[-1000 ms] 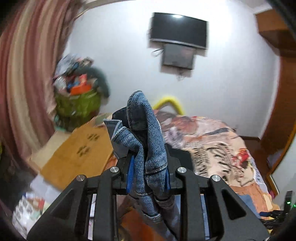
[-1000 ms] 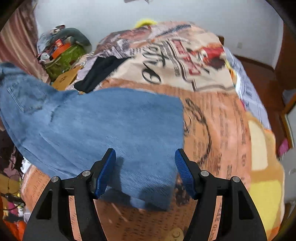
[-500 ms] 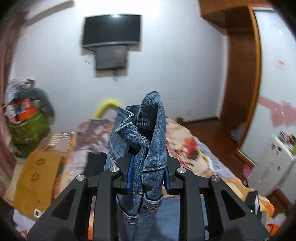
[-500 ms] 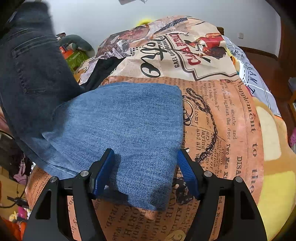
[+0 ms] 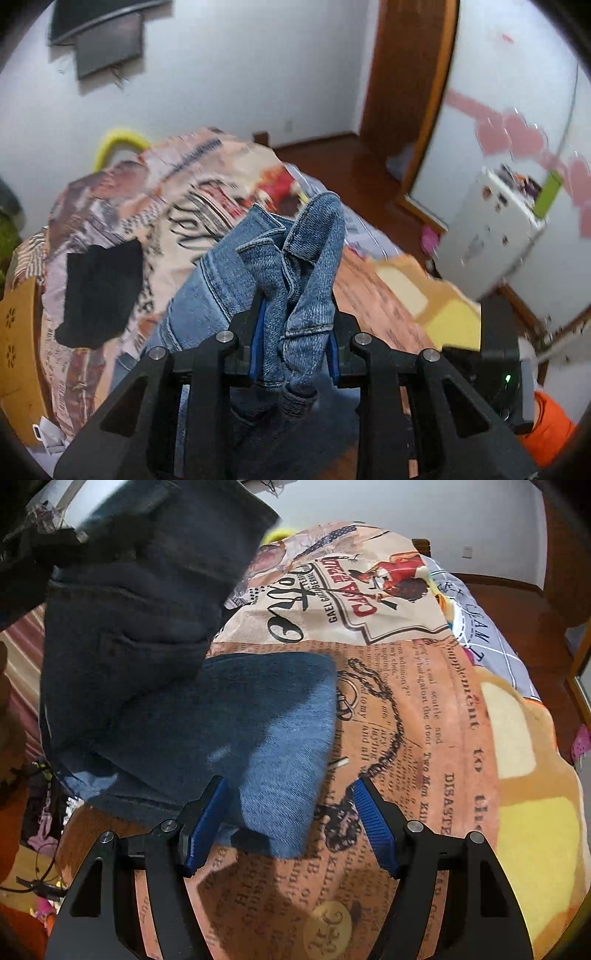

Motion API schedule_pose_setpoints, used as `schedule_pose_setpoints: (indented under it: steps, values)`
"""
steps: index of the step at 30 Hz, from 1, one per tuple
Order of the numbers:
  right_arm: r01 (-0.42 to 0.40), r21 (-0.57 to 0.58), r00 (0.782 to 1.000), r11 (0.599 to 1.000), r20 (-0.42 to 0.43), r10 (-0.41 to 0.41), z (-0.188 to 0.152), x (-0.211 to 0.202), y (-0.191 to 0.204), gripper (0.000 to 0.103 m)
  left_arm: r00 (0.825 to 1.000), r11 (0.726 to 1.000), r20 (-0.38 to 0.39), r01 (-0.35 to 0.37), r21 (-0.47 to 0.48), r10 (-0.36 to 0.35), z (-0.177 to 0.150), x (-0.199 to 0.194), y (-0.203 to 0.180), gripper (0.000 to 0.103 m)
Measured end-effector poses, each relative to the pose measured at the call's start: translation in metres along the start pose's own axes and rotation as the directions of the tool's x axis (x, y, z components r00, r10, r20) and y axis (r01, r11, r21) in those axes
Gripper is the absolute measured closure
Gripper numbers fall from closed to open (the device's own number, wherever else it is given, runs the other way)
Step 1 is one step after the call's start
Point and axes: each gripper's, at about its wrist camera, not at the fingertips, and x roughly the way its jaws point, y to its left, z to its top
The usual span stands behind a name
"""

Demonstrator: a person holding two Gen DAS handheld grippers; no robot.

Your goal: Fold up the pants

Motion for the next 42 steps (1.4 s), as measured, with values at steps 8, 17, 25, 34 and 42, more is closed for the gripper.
schedule_pose_setpoints:
  steps: [8,17,25,34,42]
  values:
    - [0.006,-0.012,1.000,1.000,-0.012,-0.006,-0.007,-0.005,0.003,0.035,0.995,0.995,-0.038,0.086,-0.044,-0.087,-0.001,-0.004,0.007,0.030]
    - [-0.004,-0.077,0.998,0.997,-0.060,-0.001,-0.015,0.001,0.020,0.035,0.980,0.975,-0.031,-0.201,-0.094,0.199,0.005,0.003,0.101,0.012]
    - [-0.003,-0.065,0.998,0.998,-0.068,-0.001,-0.010,0.011,0.029,0.030,0.915,0.927,-0.216,-0.366,-0.081,0.342,-0.016,0.056,0.201,0.012]
    - [-0.006,-0.027,0.996,1.000,-0.094,0.003,0.002,0.015,0.027,0.028,0.835,0.923,-0.408,-0.381,0.057,0.370,-0.056,0.143,0.245,0.012]
    - [0.058,-0.053,0.994,0.997,-0.093,-0.063,0.035,0.032,0.022,0.028,0.839,0.938,-0.431,-0.344,0.052,0.332,-0.088,0.139,0.259,0.011]
